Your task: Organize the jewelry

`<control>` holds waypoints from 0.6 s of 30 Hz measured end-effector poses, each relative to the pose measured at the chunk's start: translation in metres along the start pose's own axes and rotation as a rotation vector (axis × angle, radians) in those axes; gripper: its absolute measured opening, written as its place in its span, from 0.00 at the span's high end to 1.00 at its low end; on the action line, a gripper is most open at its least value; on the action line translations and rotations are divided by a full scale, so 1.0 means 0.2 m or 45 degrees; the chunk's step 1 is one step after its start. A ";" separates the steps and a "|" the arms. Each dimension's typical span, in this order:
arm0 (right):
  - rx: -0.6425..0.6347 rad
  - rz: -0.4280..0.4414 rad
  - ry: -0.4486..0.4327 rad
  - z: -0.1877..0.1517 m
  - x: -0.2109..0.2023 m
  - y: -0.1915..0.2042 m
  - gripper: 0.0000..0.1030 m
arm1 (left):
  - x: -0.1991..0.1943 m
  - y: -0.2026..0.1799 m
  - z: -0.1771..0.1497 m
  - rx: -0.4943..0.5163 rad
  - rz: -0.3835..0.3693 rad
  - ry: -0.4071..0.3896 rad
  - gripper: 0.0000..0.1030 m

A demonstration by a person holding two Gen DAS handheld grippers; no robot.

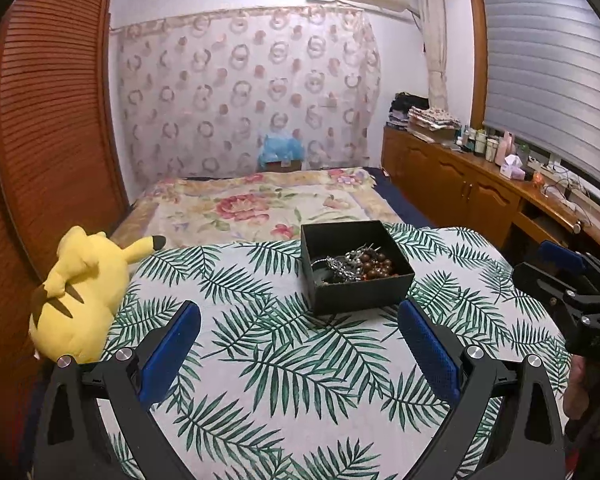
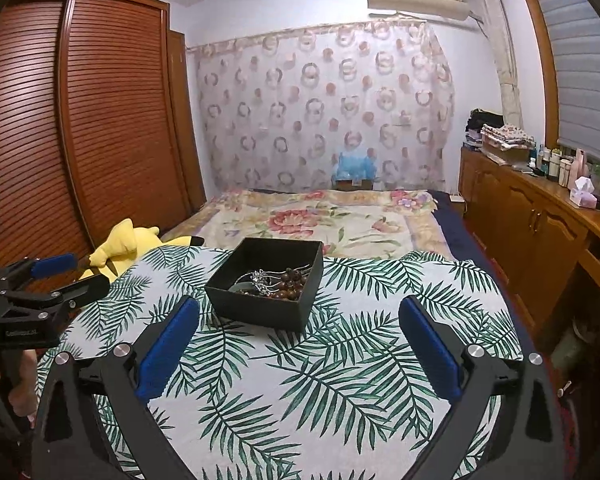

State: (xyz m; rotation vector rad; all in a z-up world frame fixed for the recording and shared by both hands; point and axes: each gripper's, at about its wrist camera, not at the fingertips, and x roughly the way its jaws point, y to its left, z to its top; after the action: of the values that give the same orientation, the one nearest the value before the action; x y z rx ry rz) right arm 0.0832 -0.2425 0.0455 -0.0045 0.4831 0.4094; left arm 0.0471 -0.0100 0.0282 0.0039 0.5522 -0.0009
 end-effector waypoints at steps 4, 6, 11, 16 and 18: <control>0.000 -0.012 -0.003 -0.01 -0.01 0.01 0.02 | -0.03 0.00 0.00 -0.004 -0.011 -0.014 0.08; 0.002 -0.014 -0.003 -0.01 -0.02 0.01 0.02 | -0.04 -0.01 0.00 -0.002 -0.006 -0.018 0.08; 0.000 -0.024 -0.001 -0.01 -0.01 0.01 0.02 | -0.05 0.00 0.00 -0.003 -0.010 -0.017 0.08; 0.004 -0.025 -0.002 -0.01 -0.01 0.00 0.02 | -0.06 0.01 0.00 -0.007 -0.014 -0.019 0.08; 0.001 -0.026 -0.002 -0.01 -0.01 0.00 0.02 | -0.06 0.01 0.00 -0.010 -0.017 -0.018 0.08</control>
State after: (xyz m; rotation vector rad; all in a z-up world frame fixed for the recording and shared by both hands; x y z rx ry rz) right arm 0.0794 -0.2431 0.0447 -0.0080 0.4813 0.3887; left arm 0.0373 -0.0089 0.0341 -0.0073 0.5381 -0.0119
